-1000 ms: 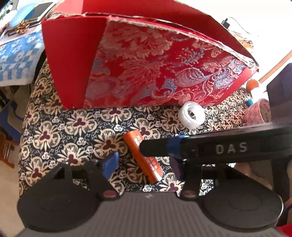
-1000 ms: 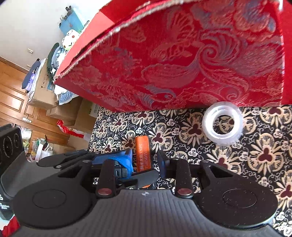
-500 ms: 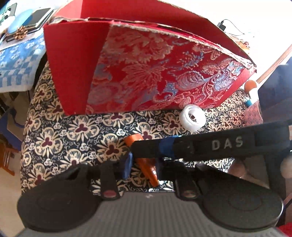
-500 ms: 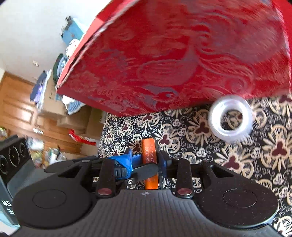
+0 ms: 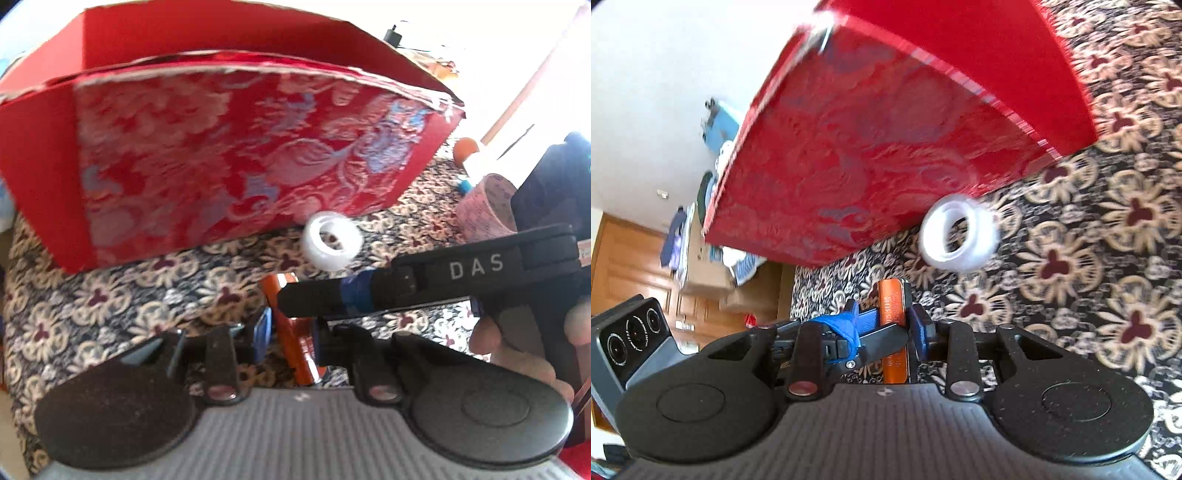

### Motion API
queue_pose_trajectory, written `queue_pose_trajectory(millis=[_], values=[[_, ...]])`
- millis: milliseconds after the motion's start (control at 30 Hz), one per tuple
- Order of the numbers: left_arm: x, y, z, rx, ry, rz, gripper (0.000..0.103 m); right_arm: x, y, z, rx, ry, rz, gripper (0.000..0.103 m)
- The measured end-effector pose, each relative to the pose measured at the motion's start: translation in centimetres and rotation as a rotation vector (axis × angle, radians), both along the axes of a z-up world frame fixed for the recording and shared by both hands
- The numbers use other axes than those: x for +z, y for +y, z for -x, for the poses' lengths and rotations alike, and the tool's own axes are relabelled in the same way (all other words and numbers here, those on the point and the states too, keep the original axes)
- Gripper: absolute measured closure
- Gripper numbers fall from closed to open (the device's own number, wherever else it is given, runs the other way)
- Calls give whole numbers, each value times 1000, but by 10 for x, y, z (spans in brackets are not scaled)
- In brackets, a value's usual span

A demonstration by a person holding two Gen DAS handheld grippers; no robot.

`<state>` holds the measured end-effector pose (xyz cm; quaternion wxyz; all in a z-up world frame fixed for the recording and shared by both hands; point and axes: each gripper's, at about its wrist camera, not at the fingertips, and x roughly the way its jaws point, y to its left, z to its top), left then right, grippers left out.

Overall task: Organize rigid objects
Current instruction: 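Lift the orange marker with the right tool and carry it into the red box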

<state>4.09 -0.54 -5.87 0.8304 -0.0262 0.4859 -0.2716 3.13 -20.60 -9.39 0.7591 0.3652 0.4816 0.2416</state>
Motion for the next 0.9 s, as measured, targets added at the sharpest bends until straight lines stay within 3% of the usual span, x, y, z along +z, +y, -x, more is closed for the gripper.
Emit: queue_pose_trajectory(millis=[300,567,900], values=[[22,-29,0,-101,-79,4,92,22,-29,21,-115,-103,18,91],[59,-58,3,-203,-195,37,92,57,-51,40,-218,-234,84,92],[117,-77,9,-247,-370,87,92,113,-69,41,-266,-428,115,92]])
